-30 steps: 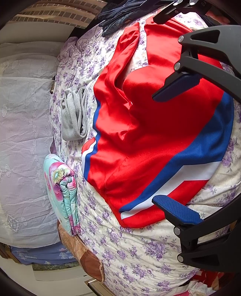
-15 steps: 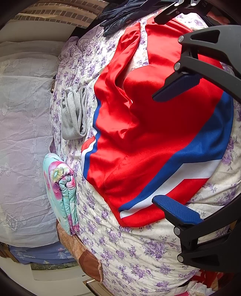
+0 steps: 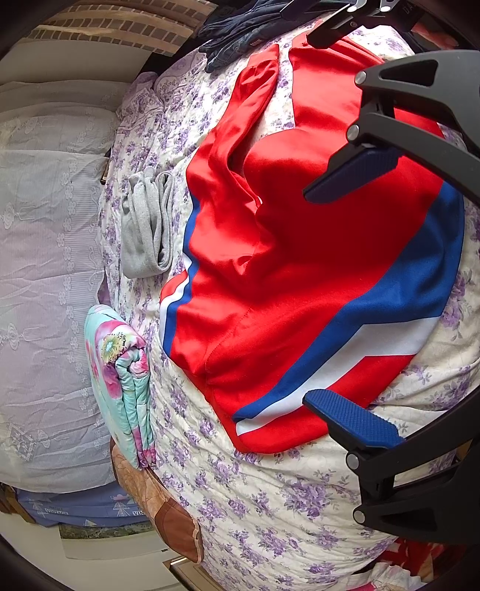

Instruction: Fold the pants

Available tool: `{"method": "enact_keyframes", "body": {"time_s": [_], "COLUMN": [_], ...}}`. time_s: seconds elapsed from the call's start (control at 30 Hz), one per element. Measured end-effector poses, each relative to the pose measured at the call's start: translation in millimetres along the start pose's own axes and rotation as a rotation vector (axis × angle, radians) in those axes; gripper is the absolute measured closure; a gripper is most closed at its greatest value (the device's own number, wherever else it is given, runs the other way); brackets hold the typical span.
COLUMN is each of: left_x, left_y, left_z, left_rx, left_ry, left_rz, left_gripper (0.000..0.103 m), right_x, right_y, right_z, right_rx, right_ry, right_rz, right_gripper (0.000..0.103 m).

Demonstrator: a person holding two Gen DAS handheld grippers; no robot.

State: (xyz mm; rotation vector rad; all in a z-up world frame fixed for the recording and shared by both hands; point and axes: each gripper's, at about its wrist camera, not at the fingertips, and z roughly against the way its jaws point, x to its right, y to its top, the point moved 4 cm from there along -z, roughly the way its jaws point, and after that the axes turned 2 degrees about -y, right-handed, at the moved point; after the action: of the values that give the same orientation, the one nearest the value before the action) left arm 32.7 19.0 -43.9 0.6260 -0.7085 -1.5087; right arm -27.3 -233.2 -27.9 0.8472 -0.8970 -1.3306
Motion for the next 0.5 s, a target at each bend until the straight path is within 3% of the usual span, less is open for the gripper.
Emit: {"method": "enact_keyframes", "body": {"time_s": [0.5], "left_x": [-5.9], "left_y": [-1.3], "left_z": [-11.3], "left_rx": [-0.031], "left_ry": [-0.005], "left_rz": [0.011], "left_gripper": [0.005], "right_x": [1.8], "right_y": [-6.1], "right_z": [-8.6], "right_rx": [-0.024], "right_ry": [0.002], "right_rz": [-0.005], "right_gripper": [0.004]}}
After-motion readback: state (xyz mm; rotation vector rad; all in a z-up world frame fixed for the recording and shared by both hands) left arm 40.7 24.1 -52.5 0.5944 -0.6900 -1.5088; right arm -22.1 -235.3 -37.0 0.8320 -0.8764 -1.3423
